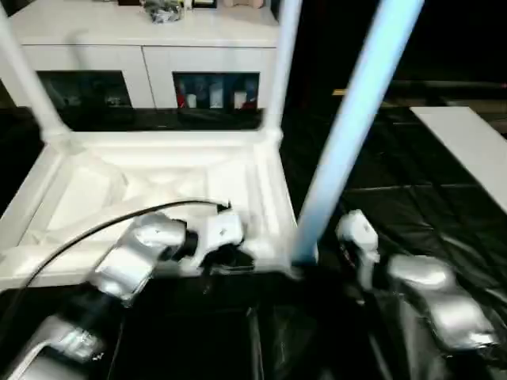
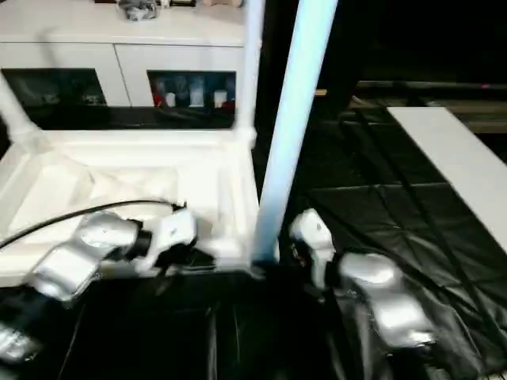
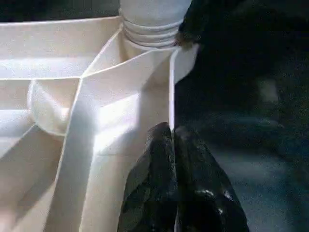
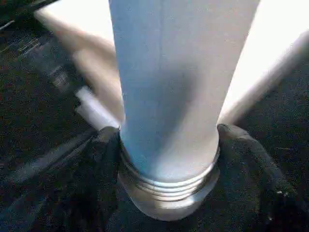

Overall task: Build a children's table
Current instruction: Rotate leg to tighten

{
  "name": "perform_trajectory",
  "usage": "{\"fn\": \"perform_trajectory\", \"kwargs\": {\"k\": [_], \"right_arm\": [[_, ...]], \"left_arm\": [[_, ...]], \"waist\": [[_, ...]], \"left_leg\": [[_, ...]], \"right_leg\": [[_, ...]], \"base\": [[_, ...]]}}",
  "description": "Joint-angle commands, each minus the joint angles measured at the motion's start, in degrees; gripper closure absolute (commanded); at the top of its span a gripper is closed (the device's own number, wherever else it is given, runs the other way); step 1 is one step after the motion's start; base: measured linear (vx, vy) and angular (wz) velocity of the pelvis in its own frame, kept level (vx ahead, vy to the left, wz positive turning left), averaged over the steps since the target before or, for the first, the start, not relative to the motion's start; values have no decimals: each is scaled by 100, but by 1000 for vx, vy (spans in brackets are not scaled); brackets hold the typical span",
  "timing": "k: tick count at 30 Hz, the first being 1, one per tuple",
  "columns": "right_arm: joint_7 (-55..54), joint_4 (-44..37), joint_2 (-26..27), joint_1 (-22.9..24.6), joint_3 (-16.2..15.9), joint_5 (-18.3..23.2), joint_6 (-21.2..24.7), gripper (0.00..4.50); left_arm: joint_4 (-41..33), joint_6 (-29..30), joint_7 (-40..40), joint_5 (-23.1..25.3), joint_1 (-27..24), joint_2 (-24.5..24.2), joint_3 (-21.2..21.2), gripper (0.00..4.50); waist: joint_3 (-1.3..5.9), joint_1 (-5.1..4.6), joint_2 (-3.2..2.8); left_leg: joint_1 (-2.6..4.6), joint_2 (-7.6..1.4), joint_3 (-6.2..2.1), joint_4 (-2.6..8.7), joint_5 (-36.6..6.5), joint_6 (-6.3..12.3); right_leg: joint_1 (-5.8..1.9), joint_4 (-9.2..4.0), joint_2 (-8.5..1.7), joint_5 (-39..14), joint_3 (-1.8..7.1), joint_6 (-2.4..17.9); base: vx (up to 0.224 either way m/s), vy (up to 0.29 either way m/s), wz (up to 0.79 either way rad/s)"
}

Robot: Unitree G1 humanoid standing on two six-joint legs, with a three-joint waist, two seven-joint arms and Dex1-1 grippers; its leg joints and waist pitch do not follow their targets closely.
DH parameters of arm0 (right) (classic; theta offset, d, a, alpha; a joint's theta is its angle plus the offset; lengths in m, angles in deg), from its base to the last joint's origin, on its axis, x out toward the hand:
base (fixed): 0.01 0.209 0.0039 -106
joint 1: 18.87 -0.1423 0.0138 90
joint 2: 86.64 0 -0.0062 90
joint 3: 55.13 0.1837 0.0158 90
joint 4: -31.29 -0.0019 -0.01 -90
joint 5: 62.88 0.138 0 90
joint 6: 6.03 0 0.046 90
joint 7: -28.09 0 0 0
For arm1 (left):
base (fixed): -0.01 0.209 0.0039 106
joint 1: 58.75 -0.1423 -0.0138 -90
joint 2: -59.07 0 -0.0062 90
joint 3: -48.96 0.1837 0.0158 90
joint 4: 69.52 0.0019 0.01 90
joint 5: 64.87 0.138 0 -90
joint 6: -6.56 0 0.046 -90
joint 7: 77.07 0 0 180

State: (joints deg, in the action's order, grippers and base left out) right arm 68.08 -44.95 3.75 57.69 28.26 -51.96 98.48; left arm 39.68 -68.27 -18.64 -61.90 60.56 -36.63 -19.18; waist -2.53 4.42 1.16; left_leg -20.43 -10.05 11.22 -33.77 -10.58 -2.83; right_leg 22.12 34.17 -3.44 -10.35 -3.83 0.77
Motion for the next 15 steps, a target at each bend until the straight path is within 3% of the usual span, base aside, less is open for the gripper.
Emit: {"fn": "perform_trajectory", "kwargs": {"k": [1, 2, 5, 7, 10, 12, 13, 15], "right_arm": [[-1367, 459, 665, -283, 173, -79, 283, 184], [-1775, 629, 861, -373, 227, -174, 302, 185], [-2836, 1184, 1387, -680, 391, -369, 252, 185], [-3240, 1652, 1747, -1001, 283, -509, 117, 185], [-2989, 1756, 1998, -1182, 220, -416, -76, 185], [-2777, 1695, 2145, -1243, 241, -312, -213, 185], [-2608, 1549, 2106, -1225, 118, -395, -315, 150], [-2367, 1285, 1992, -1177, -113, -577, -400, 150]], "left_arm": [[383, 452, -933, 34, 168, 637, -65, 450], [512, 594, -1244, 35, 235, 826, -152, 450], [918, 860, -2086, 57, 432, 1354, -344, 450], [1239, 964, -2615, 151, 568, 1748, -334, 450], [1434, 905, -2718, 262, 623, 1924, -271, 450], [1547, 834, -2782, 349, 662, 2002, -273, 450], [1550, 766, -2740, 390, 666, 1988, -245, 450], [1524, 674, -2654, 452, 657, 1912, -203, 450]], "waist": [[228, -64, -7], [227, -109, -9], [224, -189, -30], [245, -200, -38], [244, -224, -20], [228, -223, -26], [236, -219, -2], [242, -212, 2]], "left_leg": [[144, -336, -245, 441, -2123, -197], [153, -331, -280, 442, -2257, -283], [160, -313, -310, 450, -2489, -289], [195, -307, -318, 446, -2600, -265], [166, -306, -312, 479, -2629, -178], [196, -297, -297, 469, -2690, -138], [202, -289, -294, 464, -2700, -111], [160, -298, -298, 483, -2583, -73]], "right_leg": [[-94, -589, -569, -3110, 263, 754], [-87, -606, -577, -3328, 239, 667], [-75, -678, -580, -3462, 207, 523], [-69, -697, -575, -3385, 193, 481], [-89, -711, -563, -3124, 199, 455], [-47, -739, -561, -3197, 212, 443], [-46, -748, -561, -3262, 207, 417], [-71, -723, -571, -3220, 215, 416]], "base": [[-58, 2, -6], [-56, 10, -6], [0, 0, 0], [0, 0, 0], [0, 0, 0], [0, 0, 0], [0, 0, 0], [0, 0, 0]]}}
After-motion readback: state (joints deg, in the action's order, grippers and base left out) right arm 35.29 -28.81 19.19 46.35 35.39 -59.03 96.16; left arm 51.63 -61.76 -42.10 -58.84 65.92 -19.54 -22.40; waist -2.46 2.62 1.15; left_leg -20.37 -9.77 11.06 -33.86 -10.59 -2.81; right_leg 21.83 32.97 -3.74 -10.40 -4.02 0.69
